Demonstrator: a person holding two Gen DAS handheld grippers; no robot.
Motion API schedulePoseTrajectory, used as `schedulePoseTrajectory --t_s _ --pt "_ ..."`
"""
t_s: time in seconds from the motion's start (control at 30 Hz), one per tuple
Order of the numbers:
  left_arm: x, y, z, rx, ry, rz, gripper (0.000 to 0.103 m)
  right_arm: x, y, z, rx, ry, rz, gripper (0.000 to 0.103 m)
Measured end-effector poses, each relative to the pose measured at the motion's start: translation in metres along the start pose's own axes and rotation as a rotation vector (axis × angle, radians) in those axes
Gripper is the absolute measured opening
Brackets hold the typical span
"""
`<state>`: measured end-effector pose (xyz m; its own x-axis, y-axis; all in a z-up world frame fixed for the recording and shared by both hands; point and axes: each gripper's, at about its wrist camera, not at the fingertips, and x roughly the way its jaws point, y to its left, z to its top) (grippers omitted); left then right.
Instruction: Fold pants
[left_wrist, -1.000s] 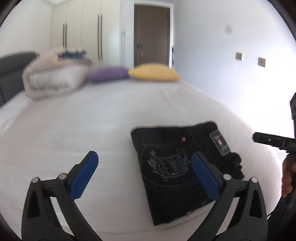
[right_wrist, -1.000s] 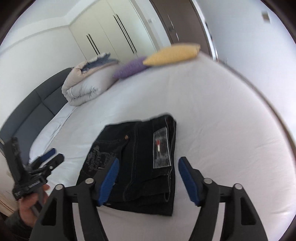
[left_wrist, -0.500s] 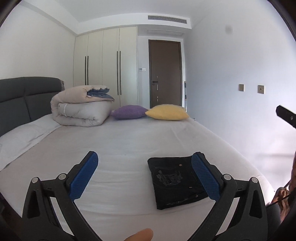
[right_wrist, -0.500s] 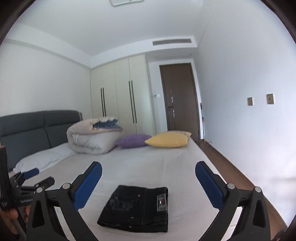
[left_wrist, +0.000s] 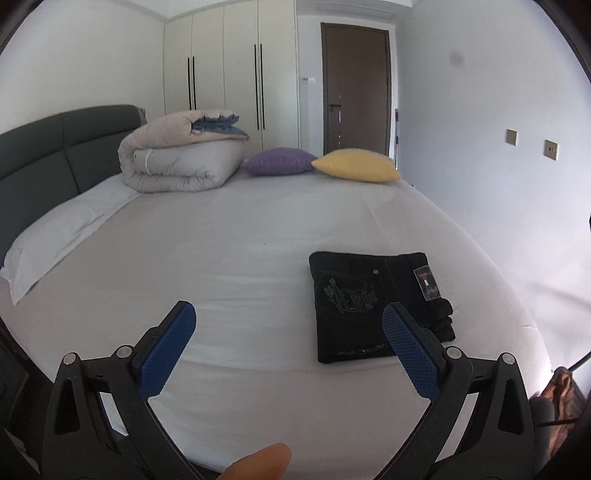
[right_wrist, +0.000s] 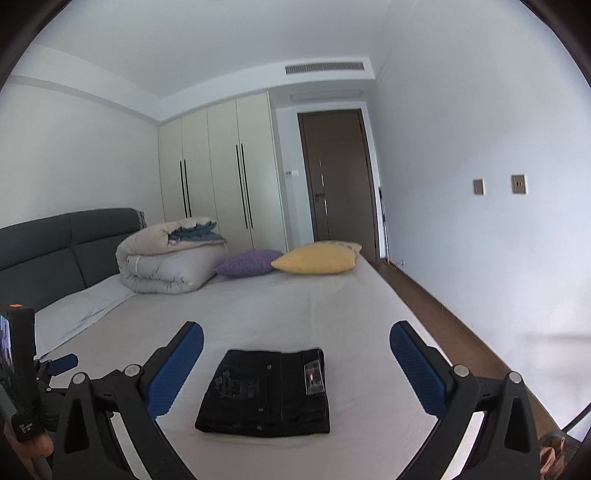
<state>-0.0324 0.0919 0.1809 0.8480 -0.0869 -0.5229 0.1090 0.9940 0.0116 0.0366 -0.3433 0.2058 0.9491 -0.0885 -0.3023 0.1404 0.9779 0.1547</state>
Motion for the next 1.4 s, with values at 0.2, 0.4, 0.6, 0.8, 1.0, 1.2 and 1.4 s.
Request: schedulePoseTrajectory --t_s 0.2,0.4,0.6,0.8,1.0,1.2,1.4 --pt "0.039 -0.004 -0.011 -0.022 0.067 0.001 0.103 0.026 0.005 -0.028 0.005 0.153 -0.019 0.103" --pt "0.055 -0.001 -0.016 -0.030 0.093 0.006 0.103 0.036 0.015 -0.036 -0.032 0.206 -0.056 0.103" --pt "0.066 0.001 -0.022 -0.039 0.116 0.012 0.103 0.043 0.025 -0.046 -0.062 0.265 -0.062 0.103" --pt "0.072 0.003 -0.027 -0.047 0.124 0.007 0.103 0.047 0.029 -0.052 -0.054 0.308 -0.052 0.103" --pt "0.076 0.004 -0.030 -0.048 0.130 0.008 0.103 0.049 0.029 -0.054 -0.052 0.335 -0.051 0.103" --pt "0.079 0.004 -0.032 -0.046 0.132 0.010 0.103 0.050 0.029 -0.055 -0.048 0.350 -0.048 0.103" --pt "0.082 0.003 -0.034 -0.043 0.133 0.014 0.103 0.051 0.029 -0.056 -0.048 0.360 -0.045 0.103"
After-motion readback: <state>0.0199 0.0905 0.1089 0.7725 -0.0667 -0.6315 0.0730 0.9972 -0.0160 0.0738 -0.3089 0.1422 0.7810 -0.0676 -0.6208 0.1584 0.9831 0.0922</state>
